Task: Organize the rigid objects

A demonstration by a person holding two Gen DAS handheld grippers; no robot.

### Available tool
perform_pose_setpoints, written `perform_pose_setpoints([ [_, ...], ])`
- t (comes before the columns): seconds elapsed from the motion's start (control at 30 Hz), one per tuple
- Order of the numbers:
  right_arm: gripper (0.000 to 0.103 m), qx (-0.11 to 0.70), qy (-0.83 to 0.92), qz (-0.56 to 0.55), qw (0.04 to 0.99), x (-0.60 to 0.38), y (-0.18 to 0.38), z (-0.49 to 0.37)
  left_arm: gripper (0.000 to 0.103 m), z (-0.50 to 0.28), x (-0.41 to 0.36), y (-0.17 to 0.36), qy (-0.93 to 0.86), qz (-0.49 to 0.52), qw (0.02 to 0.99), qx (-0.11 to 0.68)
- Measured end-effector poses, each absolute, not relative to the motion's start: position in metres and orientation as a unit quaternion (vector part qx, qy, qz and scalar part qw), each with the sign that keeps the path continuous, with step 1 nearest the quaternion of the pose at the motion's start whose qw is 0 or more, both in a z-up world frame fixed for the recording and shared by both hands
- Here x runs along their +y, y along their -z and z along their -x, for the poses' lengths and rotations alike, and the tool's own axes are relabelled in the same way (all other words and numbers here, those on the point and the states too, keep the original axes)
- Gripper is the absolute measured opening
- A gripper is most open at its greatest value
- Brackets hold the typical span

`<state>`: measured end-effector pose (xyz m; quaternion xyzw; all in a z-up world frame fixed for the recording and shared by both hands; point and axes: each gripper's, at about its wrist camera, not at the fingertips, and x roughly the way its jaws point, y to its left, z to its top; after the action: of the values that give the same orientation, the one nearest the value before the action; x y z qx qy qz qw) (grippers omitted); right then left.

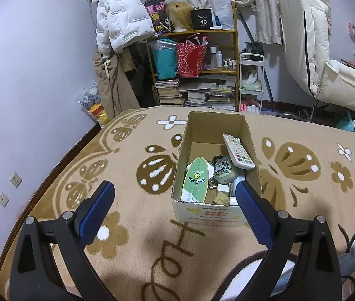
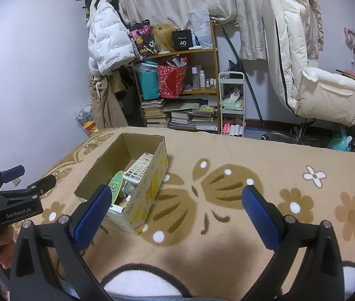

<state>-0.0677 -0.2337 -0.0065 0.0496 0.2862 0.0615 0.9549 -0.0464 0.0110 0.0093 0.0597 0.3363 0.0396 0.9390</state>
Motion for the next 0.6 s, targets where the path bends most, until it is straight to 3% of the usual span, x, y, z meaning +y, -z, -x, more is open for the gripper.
perform_pose_setpoints([
  [0.6, 0.103, 0.292, -0.065, -0.055, 0.953, -0.2303, 0.0095, 0.0663, 0.102, 0.0473, 0.0082, -0.0085, -0.043, -0.069, 0.94, 0.331],
])
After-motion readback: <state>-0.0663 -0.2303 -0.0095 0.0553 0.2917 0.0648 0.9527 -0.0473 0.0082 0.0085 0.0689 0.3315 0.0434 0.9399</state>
